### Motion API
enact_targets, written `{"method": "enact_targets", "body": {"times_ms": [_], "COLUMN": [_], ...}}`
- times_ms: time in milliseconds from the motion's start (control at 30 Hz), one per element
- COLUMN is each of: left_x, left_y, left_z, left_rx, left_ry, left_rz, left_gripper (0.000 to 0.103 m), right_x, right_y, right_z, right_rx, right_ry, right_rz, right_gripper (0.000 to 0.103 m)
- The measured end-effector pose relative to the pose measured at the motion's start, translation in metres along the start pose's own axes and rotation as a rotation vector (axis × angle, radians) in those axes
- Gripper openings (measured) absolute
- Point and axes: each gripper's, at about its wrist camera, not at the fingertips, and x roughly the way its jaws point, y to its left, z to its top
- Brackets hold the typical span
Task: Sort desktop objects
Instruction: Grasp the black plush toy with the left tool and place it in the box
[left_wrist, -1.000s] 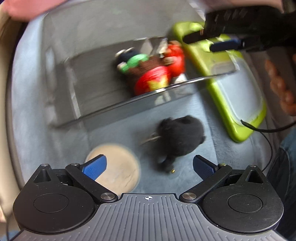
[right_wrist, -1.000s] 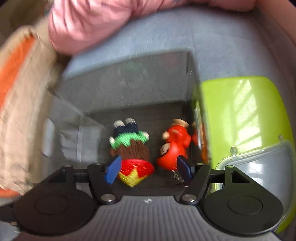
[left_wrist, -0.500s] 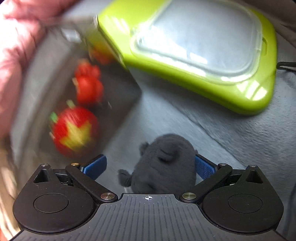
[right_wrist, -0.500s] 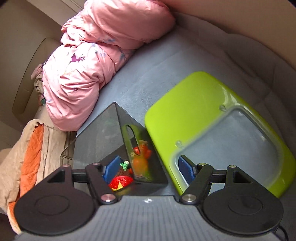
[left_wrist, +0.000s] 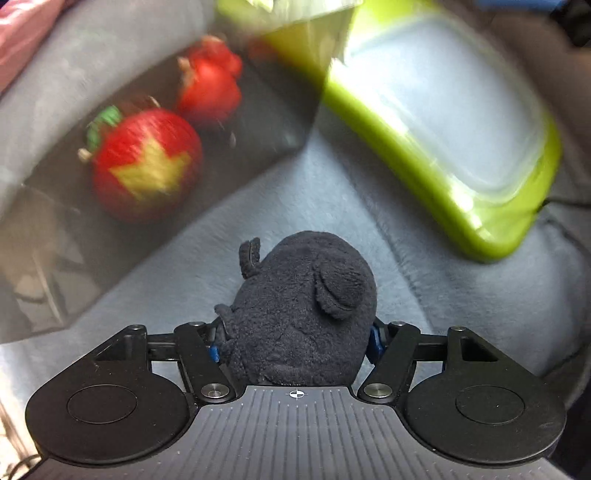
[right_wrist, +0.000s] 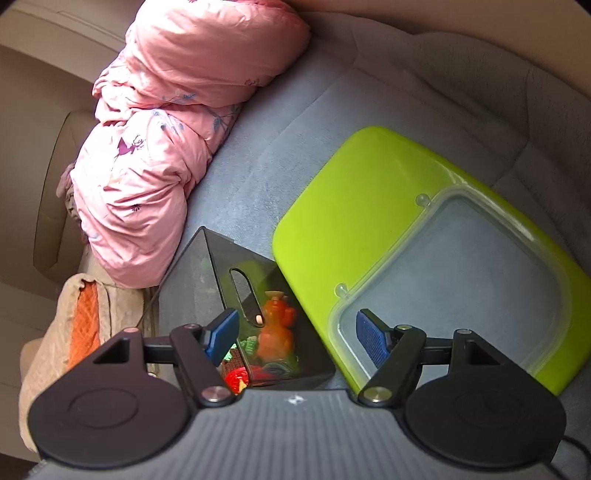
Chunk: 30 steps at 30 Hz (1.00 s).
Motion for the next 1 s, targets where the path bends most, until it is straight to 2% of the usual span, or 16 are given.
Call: {"method": "enact_targets", "body": {"times_ms": [100,167,200,300,367,467,633,733,867,1000], "left_x": [-0.057,-0.105,-0.123,-0.163,-0.159,-0.114,-0.061,-0.047,-0.053,-0.085], "left_y": [0.032,0.066,0.084,0.141,0.176,0.204,0.208,0.206,0.206,0.205], "left_z": [0.000,0.005,0.010,0.030,0.046,0.065,0.078,0.075,0.069,0.059], "left_rx": [-0.092,-0.163,-0.200,-0.311,-0.385,-0.452,-0.508,-0.489,-0.453,-0.414], "left_ry": [-0.052,-0.127,-0.157,-0.224,-0.204,-0.102,0.007,0.050,0.035,-0.052], "left_rz": [-0.120,-0.169,-0.156,-0.055,0.012,0.051,0.019,0.048,0.031,0.024], "left_gripper": [0.070,0.070,0.070,0.071,0.071,0.071,0.071,0.075,0.092,0.094], "right_x": [0.005,0.009,0.011,0.020,0.026,0.035,0.034,0.031,0.036,0.045], "right_y": [0.005,0.010,0.013,0.024,0.034,0.052,0.074,0.080,0.092,0.108], "right_z": [-0.001,-0.002,-0.003,-0.008,-0.012,-0.020,-0.038,-0.045,-0.057,-0.072], "right_rx": [-0.011,-0.015,-0.017,-0.036,-0.054,-0.113,-0.207,-0.234,-0.292,-0.365], "right_ry": [-0.007,-0.008,-0.008,0.002,0.012,0.021,0.030,0.077,0.179,0.259], "right_rz": [-0.014,-0.008,-0.004,0.020,0.047,0.077,0.117,0.173,0.238,0.291], "right_gripper": [0.072,0.072,0.072,0.072,0.072,0.072,0.072,0.074,0.075,0.075]}}
